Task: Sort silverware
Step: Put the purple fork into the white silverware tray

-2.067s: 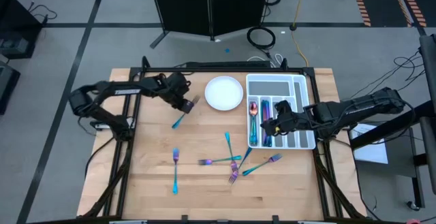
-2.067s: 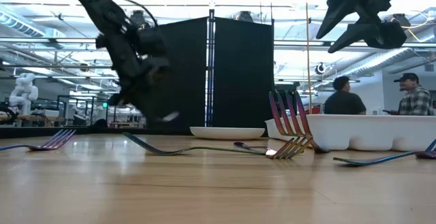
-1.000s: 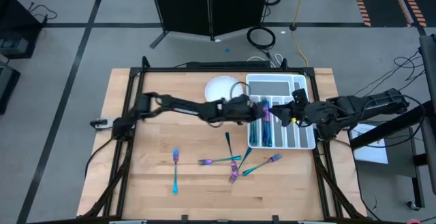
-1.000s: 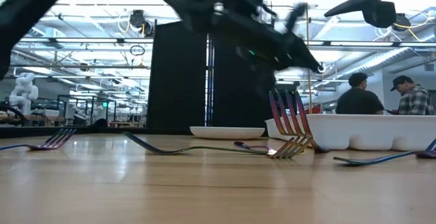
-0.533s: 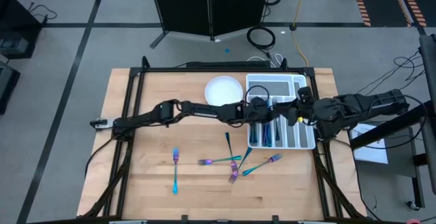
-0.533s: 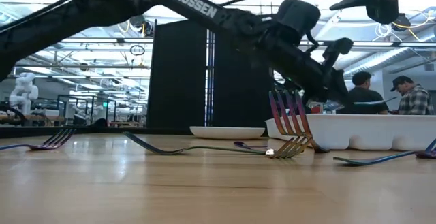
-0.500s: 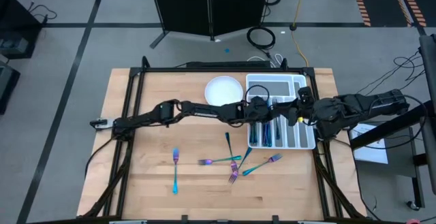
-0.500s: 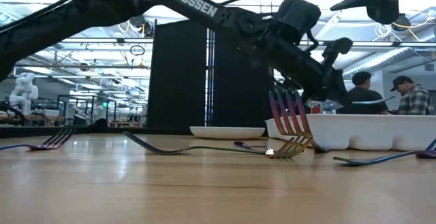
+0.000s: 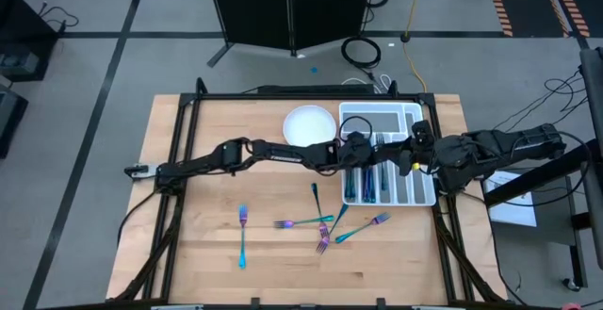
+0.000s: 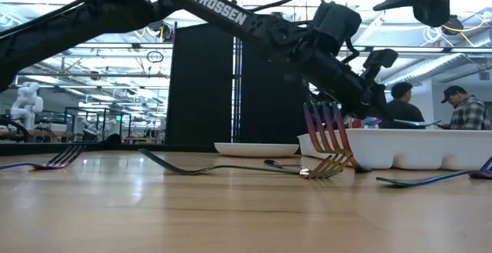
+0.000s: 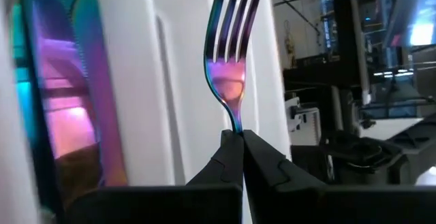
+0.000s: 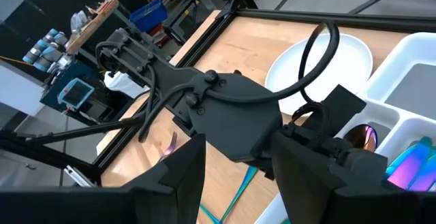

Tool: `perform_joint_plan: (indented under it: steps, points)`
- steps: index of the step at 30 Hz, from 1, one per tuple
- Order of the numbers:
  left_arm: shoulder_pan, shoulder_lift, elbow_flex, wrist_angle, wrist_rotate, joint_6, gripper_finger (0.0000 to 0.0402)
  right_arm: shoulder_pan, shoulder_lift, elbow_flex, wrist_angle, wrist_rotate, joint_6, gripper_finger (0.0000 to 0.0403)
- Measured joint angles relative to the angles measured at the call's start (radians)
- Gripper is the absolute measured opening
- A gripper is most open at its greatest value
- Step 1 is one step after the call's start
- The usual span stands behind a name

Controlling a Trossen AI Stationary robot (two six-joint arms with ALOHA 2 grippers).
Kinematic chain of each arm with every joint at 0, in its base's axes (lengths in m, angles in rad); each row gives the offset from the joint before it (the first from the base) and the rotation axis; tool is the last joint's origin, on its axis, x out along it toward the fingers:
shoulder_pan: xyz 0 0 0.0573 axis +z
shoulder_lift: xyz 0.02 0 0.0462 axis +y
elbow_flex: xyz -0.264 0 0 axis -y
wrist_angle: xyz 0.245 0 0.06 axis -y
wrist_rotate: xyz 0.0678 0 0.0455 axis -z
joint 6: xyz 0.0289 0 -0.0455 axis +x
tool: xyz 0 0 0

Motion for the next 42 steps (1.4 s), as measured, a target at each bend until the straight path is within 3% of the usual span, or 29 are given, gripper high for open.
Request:
perform_joint_plan:
  steps: [9,20,30,38,42]
  points:
    - [0.000,0.002,-0.001,0.023,-0.002,0.001,0.0028,0.002,0.000,0.000,0.001,-0.012,0.000,0.0160]
    - [0.000,0.001,-0.001,0.025,0.003,0.001,0.0032,0.002,0.000,0.000,0.004,-0.023,0.000,0.0160]
    - [0.000,0.001,-0.001,-0.044,0.138,-0.001,0.0032,0.002,0.000,0.000,0.010,-0.023,-0.004,0.0160]
    - [0.006,0.000,-0.001,-0.003,0.166,0.064,0.0032,0.002,0.000,0.000,0.041,-0.023,-0.018,0.0160]
    - [0.032,-0.005,-0.001,0.208,0.359,0.132,0.0032,0.002,-0.001,0.000,0.041,-0.035,-0.019,0.0160]
